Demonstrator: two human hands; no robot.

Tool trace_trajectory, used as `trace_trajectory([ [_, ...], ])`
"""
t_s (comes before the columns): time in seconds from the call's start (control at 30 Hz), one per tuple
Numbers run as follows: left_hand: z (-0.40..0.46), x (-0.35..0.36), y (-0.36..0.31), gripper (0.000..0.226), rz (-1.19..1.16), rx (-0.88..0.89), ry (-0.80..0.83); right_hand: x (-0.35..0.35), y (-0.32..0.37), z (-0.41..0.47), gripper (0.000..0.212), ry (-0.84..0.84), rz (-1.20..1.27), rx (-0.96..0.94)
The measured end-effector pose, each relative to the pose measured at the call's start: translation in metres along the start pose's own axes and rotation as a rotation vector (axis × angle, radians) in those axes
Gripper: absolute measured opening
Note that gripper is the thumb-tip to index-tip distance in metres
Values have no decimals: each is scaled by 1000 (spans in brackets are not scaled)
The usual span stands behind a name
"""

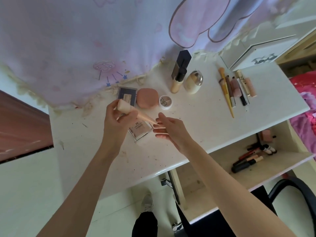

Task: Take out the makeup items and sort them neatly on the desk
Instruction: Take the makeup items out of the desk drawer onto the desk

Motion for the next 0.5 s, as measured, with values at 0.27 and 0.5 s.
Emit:
trace_trajectory([
  [0.27,20,70,13,44,11,-77,218,-64,31,-27,16,-55,434,-78],
  [0.5,9,133,43,48,759,-8,426,-127,93,-46,9,-481,-474,-310],
])
Point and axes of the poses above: each hand's wrist, its own z-axis towards the middle knuckle, its own x-axis out of the palm, y = z × x, the point moved 6 cm from there along z, towards the middle knuckle, and after that the axes turned 13 degrees about y, right-handed, at the moved point
